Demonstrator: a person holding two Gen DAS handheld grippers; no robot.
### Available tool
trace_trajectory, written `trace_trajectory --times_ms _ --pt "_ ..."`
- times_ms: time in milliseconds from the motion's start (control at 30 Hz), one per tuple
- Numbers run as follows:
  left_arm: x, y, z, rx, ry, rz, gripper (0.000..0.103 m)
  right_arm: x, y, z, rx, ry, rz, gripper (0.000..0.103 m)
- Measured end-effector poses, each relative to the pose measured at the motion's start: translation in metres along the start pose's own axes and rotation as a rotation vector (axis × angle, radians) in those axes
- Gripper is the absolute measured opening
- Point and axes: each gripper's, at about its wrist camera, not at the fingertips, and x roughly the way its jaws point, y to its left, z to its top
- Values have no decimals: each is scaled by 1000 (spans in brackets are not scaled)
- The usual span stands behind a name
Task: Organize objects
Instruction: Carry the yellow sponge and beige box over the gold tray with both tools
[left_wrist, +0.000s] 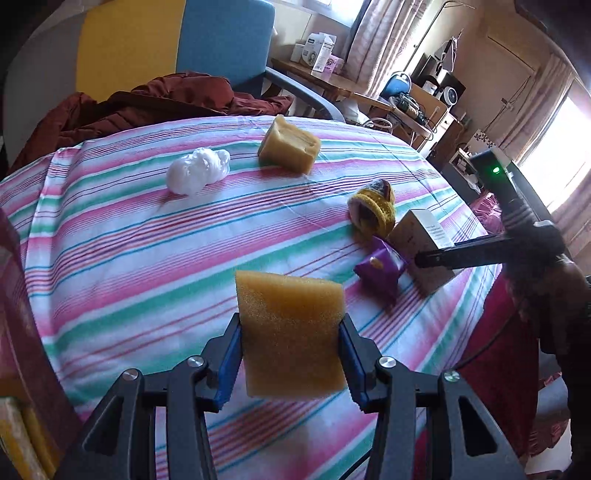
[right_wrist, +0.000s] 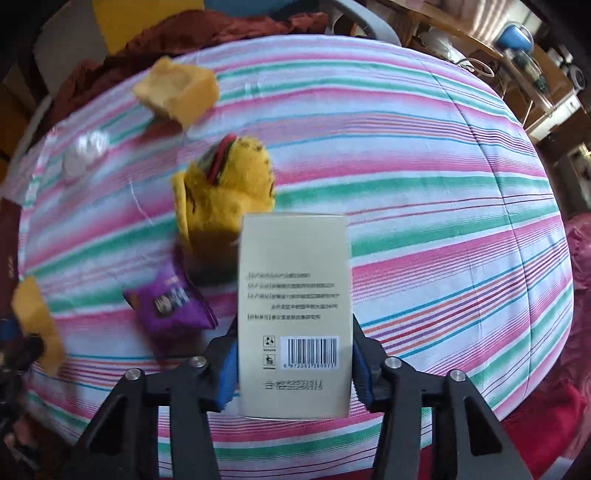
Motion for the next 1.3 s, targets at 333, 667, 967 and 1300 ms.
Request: trace_trajectory --times_ms 333,667,967,1300 --pt "-65 1 -20 6 -156 99 49 -27 -22 -15 83 -150 3 50" --pt "-121 24 -40 -13 -261 222 49 -68 -4 -25 165 -333 78 50" --pt "-148 58 -60 -95 -302 317 49 -115 92 -23 4 -441 203 50" --pt "-172 99 -84 -190 -321 365 49 -112 240 -33 -237 -402 399 50"
